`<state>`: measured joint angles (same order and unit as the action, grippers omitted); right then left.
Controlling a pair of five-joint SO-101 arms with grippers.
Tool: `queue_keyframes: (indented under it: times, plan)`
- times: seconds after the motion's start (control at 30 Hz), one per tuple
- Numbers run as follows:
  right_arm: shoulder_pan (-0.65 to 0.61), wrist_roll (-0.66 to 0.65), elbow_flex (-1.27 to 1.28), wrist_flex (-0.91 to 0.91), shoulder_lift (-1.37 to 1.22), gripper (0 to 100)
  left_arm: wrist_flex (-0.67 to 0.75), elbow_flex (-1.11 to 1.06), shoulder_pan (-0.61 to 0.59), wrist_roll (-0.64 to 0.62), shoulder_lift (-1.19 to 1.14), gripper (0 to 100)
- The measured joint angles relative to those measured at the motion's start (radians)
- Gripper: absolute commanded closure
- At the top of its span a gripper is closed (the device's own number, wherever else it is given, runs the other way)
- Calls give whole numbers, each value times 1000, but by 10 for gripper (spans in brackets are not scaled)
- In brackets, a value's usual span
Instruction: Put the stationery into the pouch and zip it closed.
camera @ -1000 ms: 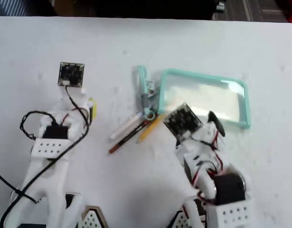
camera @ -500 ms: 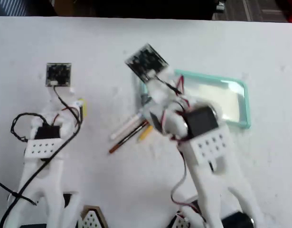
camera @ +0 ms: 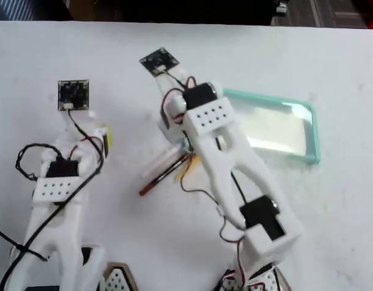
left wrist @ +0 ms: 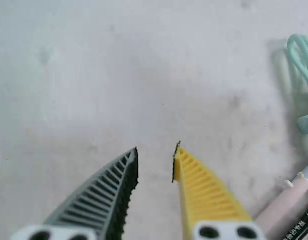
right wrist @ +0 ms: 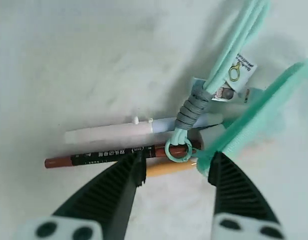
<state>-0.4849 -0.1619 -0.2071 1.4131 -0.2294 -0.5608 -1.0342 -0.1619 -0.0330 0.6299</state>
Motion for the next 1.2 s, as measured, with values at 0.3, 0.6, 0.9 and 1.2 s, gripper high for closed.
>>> queue_keyframes:
  times: [0.3, 0.6, 0.9, 1.2]
  plan:
    - [0, 48, -221, 0, -307, 807, 25, 0, 0, 0, 0, 854]
    - [48, 48, -348, 0, -470, 807, 25, 0, 0, 0, 0, 854]
    - [61, 48, -350, 0, -483, 808, 25, 0, 0, 0, 0, 854]
    - [63, 46, -362, 0, -522, 808, 25, 0, 0, 0, 0, 854]
